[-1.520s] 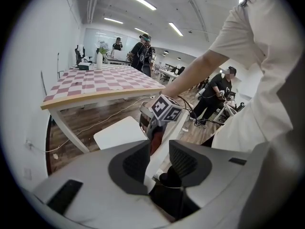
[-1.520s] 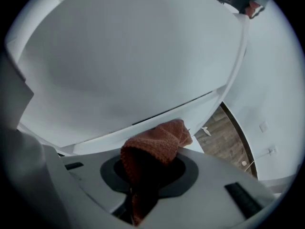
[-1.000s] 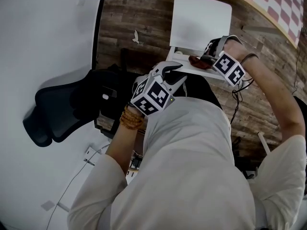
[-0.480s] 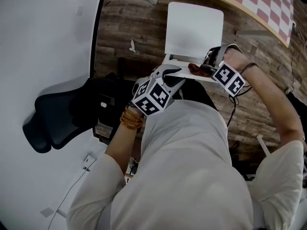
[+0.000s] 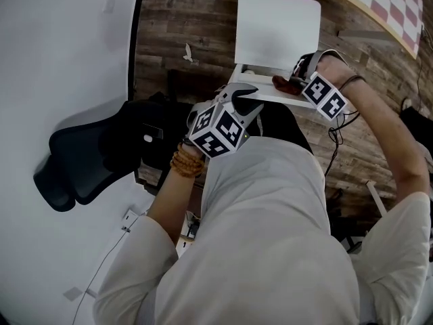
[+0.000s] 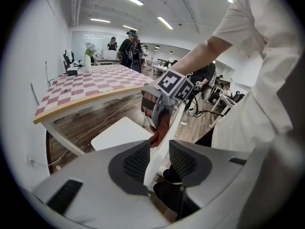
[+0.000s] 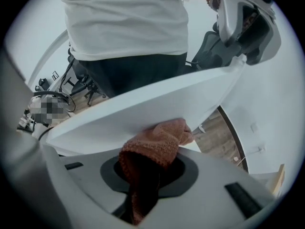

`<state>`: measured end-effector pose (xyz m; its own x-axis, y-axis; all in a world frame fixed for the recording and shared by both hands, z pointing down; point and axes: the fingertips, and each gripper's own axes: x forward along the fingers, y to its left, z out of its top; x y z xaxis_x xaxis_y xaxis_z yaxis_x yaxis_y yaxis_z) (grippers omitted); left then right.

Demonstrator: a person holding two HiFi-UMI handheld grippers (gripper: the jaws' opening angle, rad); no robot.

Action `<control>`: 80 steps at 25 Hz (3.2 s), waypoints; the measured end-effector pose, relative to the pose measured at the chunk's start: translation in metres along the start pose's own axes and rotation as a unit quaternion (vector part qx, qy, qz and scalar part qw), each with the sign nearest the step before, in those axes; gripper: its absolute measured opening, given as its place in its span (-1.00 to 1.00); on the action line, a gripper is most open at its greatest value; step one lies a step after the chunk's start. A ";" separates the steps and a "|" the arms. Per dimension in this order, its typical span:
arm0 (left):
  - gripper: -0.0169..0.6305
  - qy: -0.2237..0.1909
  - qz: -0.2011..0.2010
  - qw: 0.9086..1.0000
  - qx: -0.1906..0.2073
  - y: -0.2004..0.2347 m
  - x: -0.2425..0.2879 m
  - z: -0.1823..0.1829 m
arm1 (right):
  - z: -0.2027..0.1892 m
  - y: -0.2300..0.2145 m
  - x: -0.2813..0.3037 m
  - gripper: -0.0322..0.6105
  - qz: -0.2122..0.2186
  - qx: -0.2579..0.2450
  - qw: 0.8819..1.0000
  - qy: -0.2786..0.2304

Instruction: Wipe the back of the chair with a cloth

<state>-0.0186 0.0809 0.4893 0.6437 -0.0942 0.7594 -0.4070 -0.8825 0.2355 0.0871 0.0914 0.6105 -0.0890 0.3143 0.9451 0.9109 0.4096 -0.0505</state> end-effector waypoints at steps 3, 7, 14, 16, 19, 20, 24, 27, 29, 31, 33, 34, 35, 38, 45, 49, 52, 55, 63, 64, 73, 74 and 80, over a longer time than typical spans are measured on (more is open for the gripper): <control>-0.48 0.012 0.000 1.000 0.020 0.000 0.007 0.002 | -0.008 0.003 0.014 -0.60 0.012 0.005 1.000 0.003; -0.45 0.045 -0.004 0.997 0.070 0.001 0.020 0.003 | -0.017 0.009 0.032 -0.60 0.028 0.009 1.000 0.007; -0.36 0.103 -0.056 0.982 0.149 -0.016 0.043 -0.001 | -0.029 0.011 0.047 -0.60 0.044 0.026 0.999 0.004; -0.36 0.117 -0.059 0.977 0.166 -0.019 0.050 -0.002 | -0.033 0.015 0.055 -0.60 0.054 0.026 0.998 0.006; -0.36 0.134 -0.061 0.973 0.180 -0.021 0.060 -0.007 | -0.037 0.020 0.066 -0.60 0.062 0.027 0.998 0.006; -0.36 0.138 -0.061 0.972 0.181 -0.021 0.062 -0.009 | -0.039 0.021 0.070 -0.60 0.063 0.027 0.998 0.006; -0.36 0.148 -0.061 0.969 0.187 -0.021 0.068 -0.014 | -0.049 0.026 0.086 -0.60 0.078 0.026 0.997 0.011; -0.36 0.148 -0.064 0.969 0.184 -0.024 0.071 -0.015 | -0.058 0.037 0.098 -0.60 0.096 0.033 0.995 0.014; -0.36 0.150 -0.065 0.969 0.184 -0.025 0.073 -0.017 | -0.063 0.045 0.103 -0.60 0.104 0.044 0.993 0.014; -0.36 0.154 -0.066 0.968 0.187 -0.027 0.074 -0.020 | -0.063 0.050 0.102 -0.60 0.104 0.057 0.993 0.008; -0.36 0.157 -0.064 0.967 0.191 -0.029 0.075 -0.022 | -0.059 0.052 0.095 -0.60 0.097 0.065 0.993 0.001; -0.36 0.157 -0.062 0.967 0.192 -0.029 0.076 -0.023 | -0.057 0.053 0.091 -0.60 0.094 0.067 0.993 -0.002; -0.36 0.158 -0.061 0.967 0.192 -0.029 0.077 -0.023 | -0.056 0.054 0.086 -0.60 0.090 0.068 0.994 -0.005; -0.36 0.159 -0.060 0.967 0.192 -0.029 0.078 -0.024 | -0.049 0.056 0.069 -0.60 0.081 0.066 0.994 -0.009; -0.36 0.163 -0.060 0.965 0.194 -0.030 0.081 -0.026 | -0.027 0.053 0.020 -0.60 0.036 0.047 0.998 -0.012; -0.36 0.163 -0.059 0.966 0.193 -0.030 0.082 -0.026 | -0.018 0.052 -0.005 -0.60 0.020 0.020 1.000 0.003; -0.36 0.163 -0.058 0.966 0.191 -0.029 0.083 -0.025 | -0.012 0.053 -0.022 -0.60 0.013 0.005 1.000 0.010; -0.36 0.163 -0.057 0.967 0.189 -0.030 0.084 -0.025 | -0.007 0.056 -0.036 -0.60 0.008 -0.003 1.000 0.013; -0.36 0.163 -0.056 0.967 0.187 -0.029 0.083 -0.025 | -0.011 0.074 -0.047 -0.60 0.024 0.001 1.000 0.018; -0.36 0.162 -0.056 0.967 0.186 -0.029 0.083 -0.024 | -0.013 0.076 -0.045 -0.60 0.027 0.002 0.999 0.019; -0.36 0.156 -0.061 0.971 0.174 -0.029 0.082 -0.021 | -0.034 0.083 -0.004 -0.60 0.063 0.013 0.998 0.024; -0.36 0.155 -0.061 0.971 0.172 -0.029 0.082 -0.021 | -0.037 0.083 0.001 -0.60 0.067 0.014 0.997 0.024; -0.36 0.151 -0.062 0.973 0.164 -0.029 0.081 -0.020 | -0.050 0.083 0.032 -0.60 0.088 0.020 0.996 0.026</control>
<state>0.0328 0.1080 0.5563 0.4350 0.1191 0.8925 -0.0782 -0.9825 0.1692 0.1797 0.0926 0.6525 0.0929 0.3397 0.9359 0.8940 0.3854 -0.2286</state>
